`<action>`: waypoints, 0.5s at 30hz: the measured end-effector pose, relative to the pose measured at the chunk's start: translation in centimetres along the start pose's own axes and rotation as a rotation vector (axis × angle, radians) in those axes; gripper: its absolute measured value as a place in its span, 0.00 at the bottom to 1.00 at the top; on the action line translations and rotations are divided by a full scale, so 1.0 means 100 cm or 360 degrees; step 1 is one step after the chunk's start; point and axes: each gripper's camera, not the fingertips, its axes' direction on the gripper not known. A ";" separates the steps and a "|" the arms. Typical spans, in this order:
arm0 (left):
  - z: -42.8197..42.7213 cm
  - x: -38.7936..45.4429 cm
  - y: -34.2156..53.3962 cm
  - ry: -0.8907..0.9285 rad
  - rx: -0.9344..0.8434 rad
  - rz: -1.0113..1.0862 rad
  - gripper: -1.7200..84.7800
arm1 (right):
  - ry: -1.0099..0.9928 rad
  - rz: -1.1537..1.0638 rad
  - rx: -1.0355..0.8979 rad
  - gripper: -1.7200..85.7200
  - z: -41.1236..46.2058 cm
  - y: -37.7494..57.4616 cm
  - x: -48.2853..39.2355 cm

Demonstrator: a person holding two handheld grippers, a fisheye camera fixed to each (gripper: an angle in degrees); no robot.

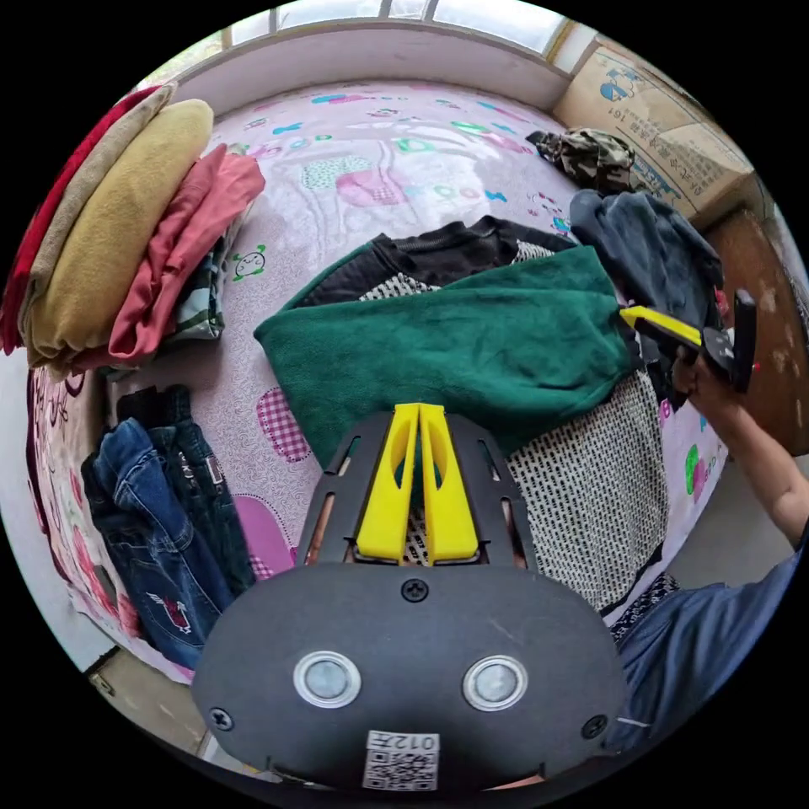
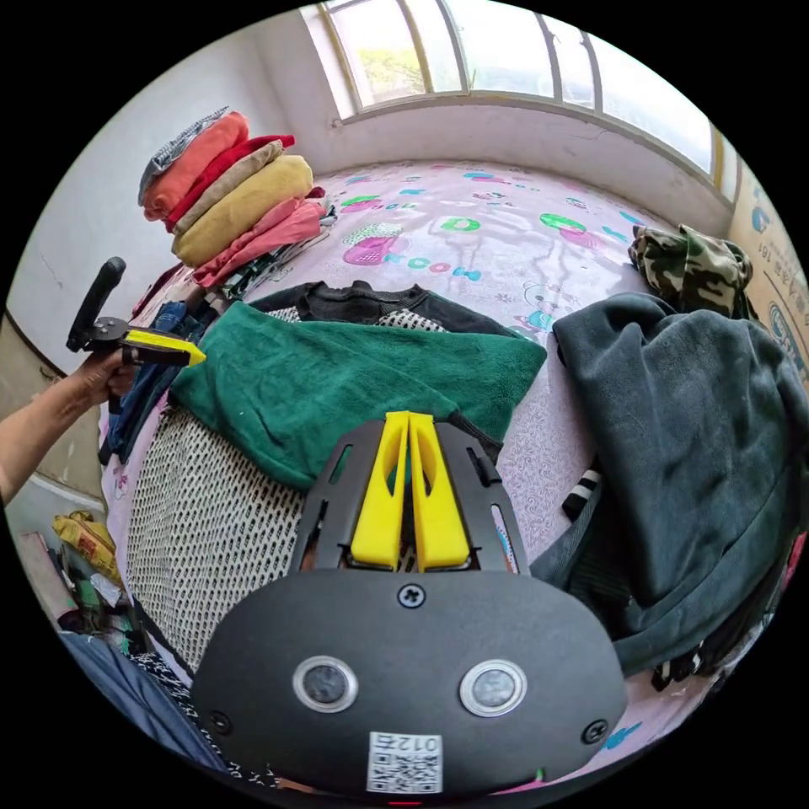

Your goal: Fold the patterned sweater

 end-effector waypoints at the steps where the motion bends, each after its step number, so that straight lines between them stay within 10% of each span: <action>1: 0.008 0.002 0.000 -0.0063 -0.0033 0.0023 0.02 | 0.0025 -0.0017 -0.0040 0.02 0.006 -0.004 0.000; 15: 0.032 0.007 0.048 -0.0289 0.0154 0.0180 0.02 | 0.0074 -0.0129 -0.0063 0.02 -0.018 -0.037 -0.033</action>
